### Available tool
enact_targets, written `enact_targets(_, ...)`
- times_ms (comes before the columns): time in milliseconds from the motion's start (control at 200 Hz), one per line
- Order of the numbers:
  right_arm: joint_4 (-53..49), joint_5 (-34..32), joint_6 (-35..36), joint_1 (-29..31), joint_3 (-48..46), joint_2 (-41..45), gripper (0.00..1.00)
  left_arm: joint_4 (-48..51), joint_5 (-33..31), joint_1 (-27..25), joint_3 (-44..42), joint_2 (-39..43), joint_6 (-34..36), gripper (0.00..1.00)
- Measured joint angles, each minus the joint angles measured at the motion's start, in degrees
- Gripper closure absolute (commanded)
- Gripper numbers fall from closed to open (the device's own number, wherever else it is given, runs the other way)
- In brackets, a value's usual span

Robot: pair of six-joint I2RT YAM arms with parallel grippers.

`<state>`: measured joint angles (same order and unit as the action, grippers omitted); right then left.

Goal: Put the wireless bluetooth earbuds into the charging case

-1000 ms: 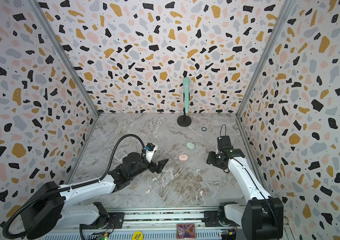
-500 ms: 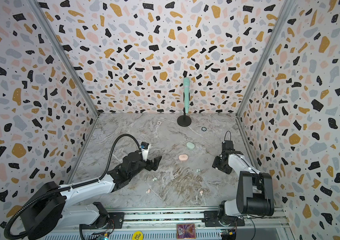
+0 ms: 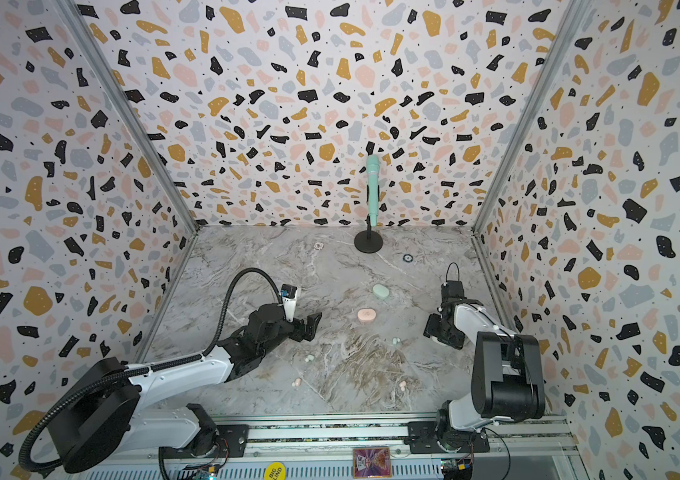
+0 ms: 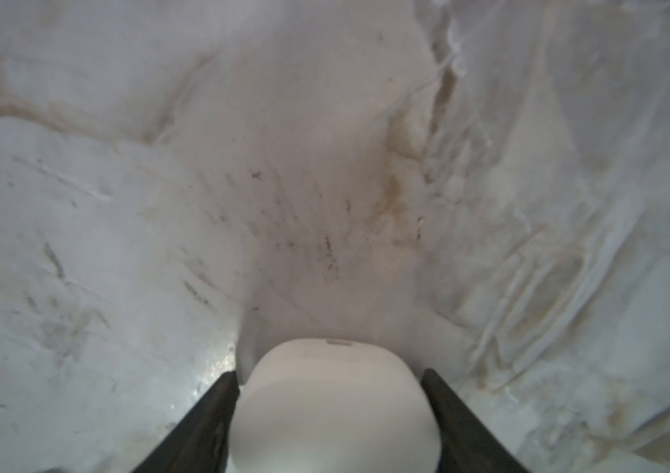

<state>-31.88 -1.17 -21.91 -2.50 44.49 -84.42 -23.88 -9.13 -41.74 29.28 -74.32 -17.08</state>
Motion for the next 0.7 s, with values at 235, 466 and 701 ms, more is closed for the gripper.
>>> enact_targets(235, -6.14, -0.52, -0.28, 4.22, 6.10, 5.16, 0.15, 0.00, 0.04, 0.33, 0.00, 0.00, -0.59, 0.00)
enact_targets(466, -9.64, 0.48, -2.14, 16.31, 14.10, 6.43, 0.15, -0.37, 0.72, 0.44, -0.04, 0.00, -0.87, 0.00)
enact_targets(701, -8.87, 4.07, -3.32, 27.02, 21.11, -0.66, 0.15, -3.32, 3.54, 0.59, -2.25, 0.07, -1.79, 0.00)
